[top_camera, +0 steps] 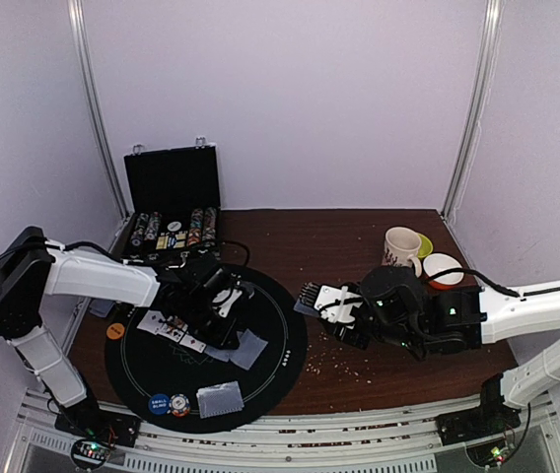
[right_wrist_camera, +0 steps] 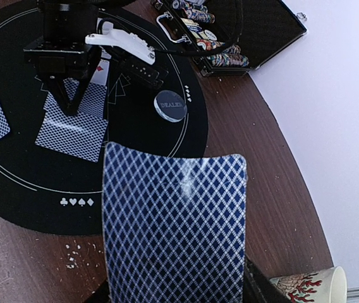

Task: Distribute texas hold em gaming equipment
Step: Adjust the poker card in the community card area, then place the face-down deck piles at the center of the board, then reset both arms

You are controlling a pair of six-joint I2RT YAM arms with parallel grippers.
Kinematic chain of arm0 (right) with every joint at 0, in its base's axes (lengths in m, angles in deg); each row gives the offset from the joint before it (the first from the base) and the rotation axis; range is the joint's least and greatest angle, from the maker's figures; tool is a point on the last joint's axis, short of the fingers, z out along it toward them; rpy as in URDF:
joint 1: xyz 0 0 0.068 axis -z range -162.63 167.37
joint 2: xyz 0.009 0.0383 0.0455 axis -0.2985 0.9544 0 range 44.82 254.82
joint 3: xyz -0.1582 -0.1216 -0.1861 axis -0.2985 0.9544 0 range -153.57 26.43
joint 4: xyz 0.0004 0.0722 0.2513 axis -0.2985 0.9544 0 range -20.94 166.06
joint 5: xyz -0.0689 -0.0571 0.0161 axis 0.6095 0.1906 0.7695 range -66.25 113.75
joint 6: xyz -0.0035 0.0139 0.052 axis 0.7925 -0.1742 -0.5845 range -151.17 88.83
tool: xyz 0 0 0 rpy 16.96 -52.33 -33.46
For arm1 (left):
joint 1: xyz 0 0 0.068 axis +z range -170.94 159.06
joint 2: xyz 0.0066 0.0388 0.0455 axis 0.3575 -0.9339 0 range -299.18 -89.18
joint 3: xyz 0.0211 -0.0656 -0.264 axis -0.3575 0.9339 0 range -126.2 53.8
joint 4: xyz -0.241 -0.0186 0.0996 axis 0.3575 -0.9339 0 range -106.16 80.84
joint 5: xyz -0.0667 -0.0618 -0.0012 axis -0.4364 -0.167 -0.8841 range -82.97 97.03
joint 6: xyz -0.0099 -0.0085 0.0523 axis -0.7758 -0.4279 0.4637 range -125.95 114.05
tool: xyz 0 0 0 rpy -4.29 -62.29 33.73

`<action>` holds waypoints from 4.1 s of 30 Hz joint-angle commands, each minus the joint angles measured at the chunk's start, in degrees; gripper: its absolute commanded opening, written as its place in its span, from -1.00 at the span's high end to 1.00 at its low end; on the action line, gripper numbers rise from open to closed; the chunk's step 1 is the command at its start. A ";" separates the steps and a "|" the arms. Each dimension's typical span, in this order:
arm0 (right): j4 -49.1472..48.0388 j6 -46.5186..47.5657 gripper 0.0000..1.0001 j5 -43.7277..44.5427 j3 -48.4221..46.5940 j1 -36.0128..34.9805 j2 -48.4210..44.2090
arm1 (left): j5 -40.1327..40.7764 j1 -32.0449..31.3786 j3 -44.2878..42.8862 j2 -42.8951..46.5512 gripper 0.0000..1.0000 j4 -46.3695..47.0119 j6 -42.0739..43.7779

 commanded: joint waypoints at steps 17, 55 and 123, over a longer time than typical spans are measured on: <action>-0.47 0.13 0.03 -0.96 -0.34 -0.36 -0.93 | 0.35 0.01 10.17 6.81 1.00 15.52 -16.32; 8.58 -10.79 0.05 4.36 -7.81 -0.28 2.66 | 15.46 1.44 -8.42 18.32 -0.26 -5.81 -3.67; -20.97 -25.55 -1.00 -4.59 -5.49 29.21 -8.44 | 35.95 40.45 3.03 28.97 -0.96 28.85 17.92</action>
